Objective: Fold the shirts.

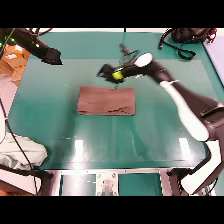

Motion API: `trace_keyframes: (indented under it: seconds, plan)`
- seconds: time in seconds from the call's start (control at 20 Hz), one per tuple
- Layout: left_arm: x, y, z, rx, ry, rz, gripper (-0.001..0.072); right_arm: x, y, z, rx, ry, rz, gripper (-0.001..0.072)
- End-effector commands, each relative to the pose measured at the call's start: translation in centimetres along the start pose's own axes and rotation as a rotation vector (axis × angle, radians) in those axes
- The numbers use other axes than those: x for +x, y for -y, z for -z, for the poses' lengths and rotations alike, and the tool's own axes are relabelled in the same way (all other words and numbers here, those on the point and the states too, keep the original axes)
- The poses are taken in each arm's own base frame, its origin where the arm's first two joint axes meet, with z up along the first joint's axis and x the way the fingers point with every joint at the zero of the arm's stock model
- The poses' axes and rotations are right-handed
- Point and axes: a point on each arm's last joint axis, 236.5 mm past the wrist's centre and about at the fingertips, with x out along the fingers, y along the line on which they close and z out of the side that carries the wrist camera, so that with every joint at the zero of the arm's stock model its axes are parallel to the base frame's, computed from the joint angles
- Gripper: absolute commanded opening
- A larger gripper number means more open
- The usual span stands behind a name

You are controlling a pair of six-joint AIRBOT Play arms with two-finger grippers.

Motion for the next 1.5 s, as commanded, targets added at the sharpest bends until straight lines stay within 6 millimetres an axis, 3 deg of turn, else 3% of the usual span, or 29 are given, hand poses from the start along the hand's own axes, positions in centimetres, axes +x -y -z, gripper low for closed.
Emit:
trace_keyframes:
  seconds: [0.0, 0.1, 0.2, 0.25, 0.4, 0.6, 0.65, 0.7, 0.8, 0.85, 0.95, 1.05, 1.15, 1.3, 1.45]
  plan:
    - [0.0, -0.1, 0.1, 0.000, -0.004, 0.000, 0.0022, -9.7, 9.9, -0.2, 0.077, -0.096, 0.179, 0.0596]
    - [0.0, -0.1, 0.2, 0.000, -0.006, -0.004, 0.0022, -11.9, 15.0, 1.4, 0.178, -0.132, 0.238, 0.0596]
    - [0.0, -0.1, 0.2, -0.002, -0.006, -0.003, 0.0022, -11.1, 18.3, 4.5, 0.273, -0.185, 0.254, 0.0596]
    - [0.0, -0.1, 0.2, -0.008, -0.005, -0.003, 0.0022, -9.9, 18.9, 6.2, 0.279, -0.215, 0.243, 0.0596]
    - [0.0, -0.2, 0.0, -0.008, 0.002, -0.006, 0.0022, -5.1, 18.3, 9.5, 0.293, -0.215, 0.171, 0.0596]
    - [0.0, -0.2, -0.1, -0.008, 0.003, -0.006, 0.0022, -0.2, 15.7, 11.0, 0.268, -0.214, 0.099, 0.0592]
    - [0.0, -0.2, 0.0, -0.008, 0.001, -0.005, 0.0022, 0.4, 14.9, 10.7, 0.258, -0.196, 0.082, 0.0469]
    - [0.0, -0.2, 0.1, -0.007, -0.002, -0.004, 0.0022, 0.6, 13.8, 10.1, 0.231, -0.181, 0.049, 0.0040]
    - [0.0, -0.1, 0.1, -0.007, -0.004, -0.004, 0.0022, -0.6, 10.9, 7.9, 0.196, -0.154, -0.018, 0.0016]
    - [0.0, -0.1, 0.1, -0.007, -0.005, -0.003, 0.0022, -2.3, 9.4, 6.2, 0.160, -0.123, -0.041, 0.0016]
    - [0.0, -0.1, 0.2, -0.007, -0.005, -0.003, 0.0022, -7.8, 6.1, 1.6, 0.096, -0.014, -0.086, 0.0015]
    - [0.0, -0.1, 0.2, -0.007, -0.008, -0.002, 0.0022, -15.8, 4.0, -3.0, 0.067, 0.137, -0.105, 0.0015]
    - [0.0, 0.0, 0.5, -0.007, -0.020, 0.004, 0.0022, -23.5, 3.8, -5.9, 0.079, 0.271, -0.097, 0.0015]
    - [0.0, 0.1, 0.6, -0.007, -0.025, 0.006, 0.0022, -35.0, 6.6, -8.3, 0.140, 0.470, -0.042, 0.0015]
    - [0.0, 0.1, 0.7, -0.008, -0.027, 0.007, 0.0022, -44.8, 12.4, -8.1, 0.258, 0.639, 0.053, 0.0015]
